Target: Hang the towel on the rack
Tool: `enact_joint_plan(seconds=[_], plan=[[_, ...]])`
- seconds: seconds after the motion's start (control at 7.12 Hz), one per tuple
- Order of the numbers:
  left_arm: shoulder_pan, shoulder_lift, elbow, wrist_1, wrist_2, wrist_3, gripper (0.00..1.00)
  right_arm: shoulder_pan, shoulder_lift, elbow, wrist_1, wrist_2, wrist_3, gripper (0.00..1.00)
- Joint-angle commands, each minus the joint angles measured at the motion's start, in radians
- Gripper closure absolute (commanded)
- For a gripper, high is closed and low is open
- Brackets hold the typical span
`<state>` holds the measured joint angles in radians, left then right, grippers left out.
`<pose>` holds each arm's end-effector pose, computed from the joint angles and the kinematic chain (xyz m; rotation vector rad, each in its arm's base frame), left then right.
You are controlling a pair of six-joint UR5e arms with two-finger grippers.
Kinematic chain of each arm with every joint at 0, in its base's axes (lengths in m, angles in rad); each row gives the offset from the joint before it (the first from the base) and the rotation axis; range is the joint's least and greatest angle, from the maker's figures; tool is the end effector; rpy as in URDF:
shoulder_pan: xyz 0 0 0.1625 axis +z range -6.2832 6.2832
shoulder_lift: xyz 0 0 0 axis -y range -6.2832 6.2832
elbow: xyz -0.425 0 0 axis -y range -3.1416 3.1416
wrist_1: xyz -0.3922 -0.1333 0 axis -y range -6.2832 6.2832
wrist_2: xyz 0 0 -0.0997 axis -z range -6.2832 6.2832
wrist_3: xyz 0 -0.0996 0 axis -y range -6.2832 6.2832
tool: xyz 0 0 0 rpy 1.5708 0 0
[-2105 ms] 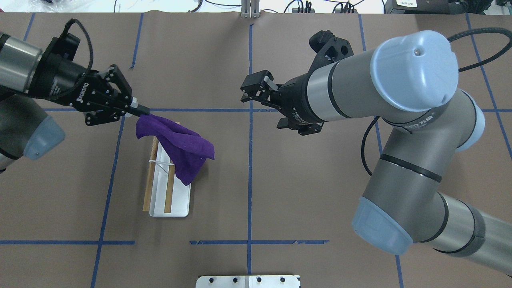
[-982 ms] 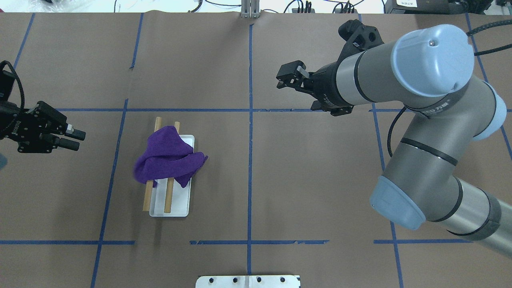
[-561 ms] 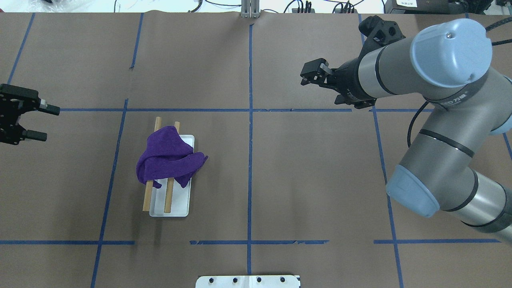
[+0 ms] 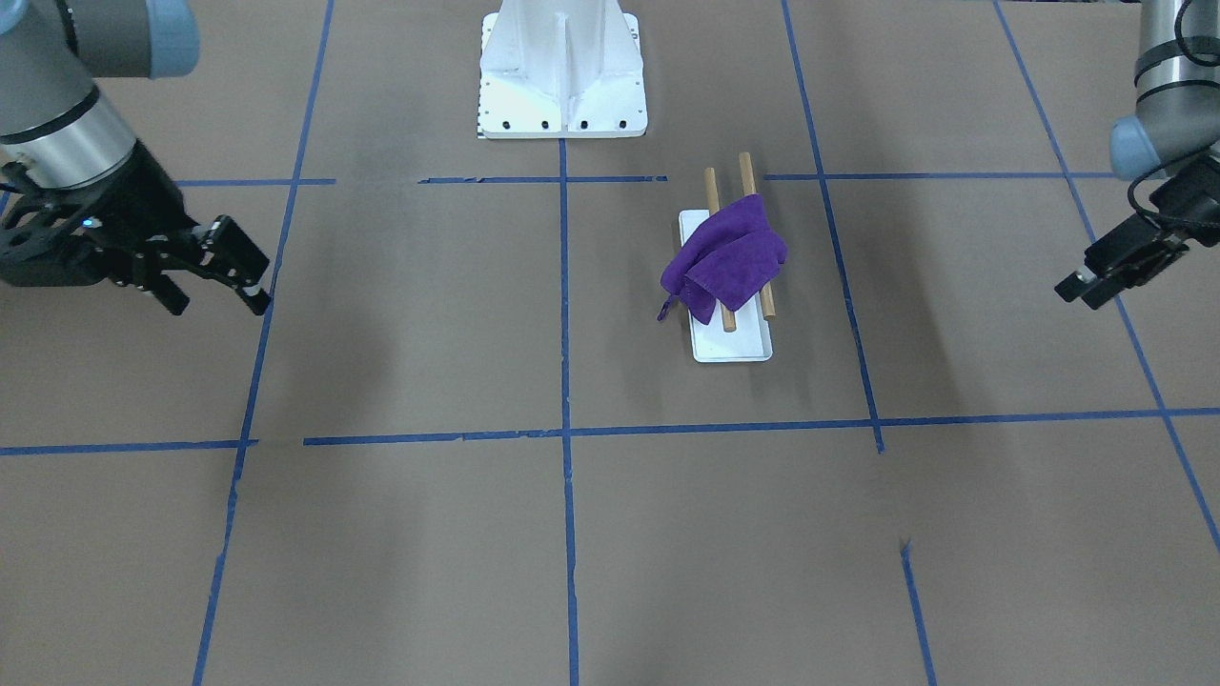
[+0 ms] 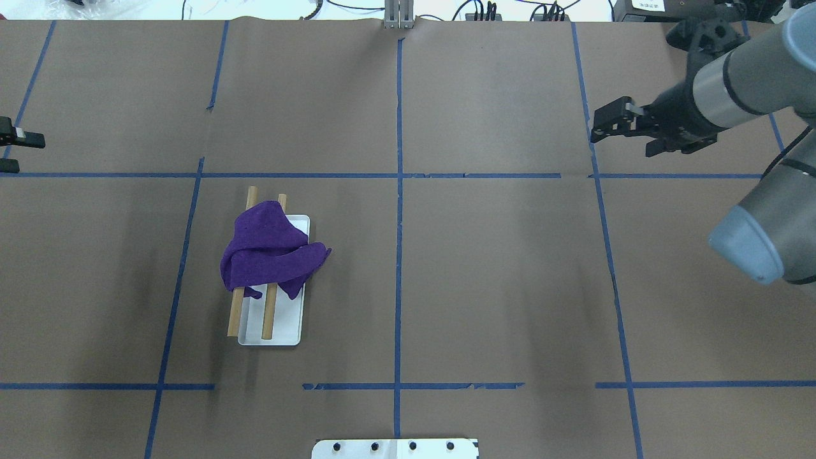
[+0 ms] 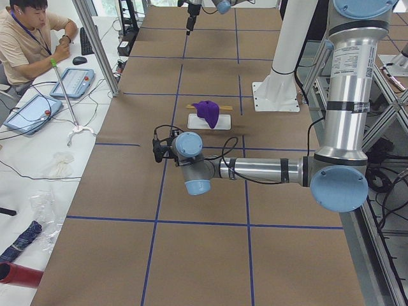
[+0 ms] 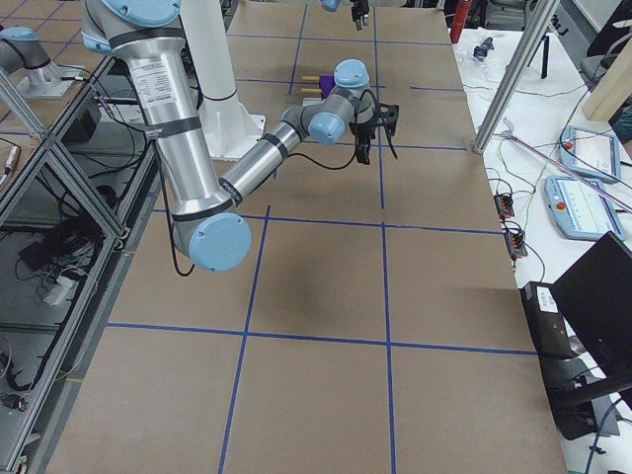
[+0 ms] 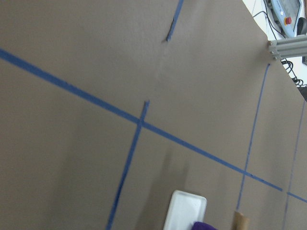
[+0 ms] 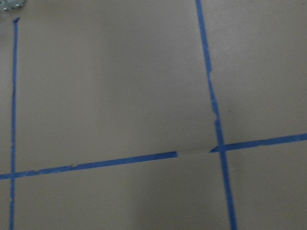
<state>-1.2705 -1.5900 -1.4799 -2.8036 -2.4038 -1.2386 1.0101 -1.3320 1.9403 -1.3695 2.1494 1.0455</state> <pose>0.0911 -0.4957 0.5508 0.2698 1.2781 -0.3191 -0.2265 -0.5090 0.3366 0.1530 -0.9448 0.2132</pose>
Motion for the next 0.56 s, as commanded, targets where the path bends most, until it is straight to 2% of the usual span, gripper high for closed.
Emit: enact_joint_plan(seconds=[0.0, 0.14, 0.42], plan=[[-0.157, 0.015, -0.003, 0.317, 0.087, 0.668, 0.00, 0.187, -0.067, -0.107, -0.011, 0.136, -0.323, 0.00], [-0.203, 0.013, -0.006, 0.439, 0.118, 0.891, 0.00, 0.249, -0.069, -0.162, -0.082, 0.139, -0.523, 0.00], [-0.275, 0.012, -0.010, 0.669, 0.117, 1.182, 0.00, 0.379, -0.058, -0.227, -0.256, 0.138, -0.877, 0.00]])
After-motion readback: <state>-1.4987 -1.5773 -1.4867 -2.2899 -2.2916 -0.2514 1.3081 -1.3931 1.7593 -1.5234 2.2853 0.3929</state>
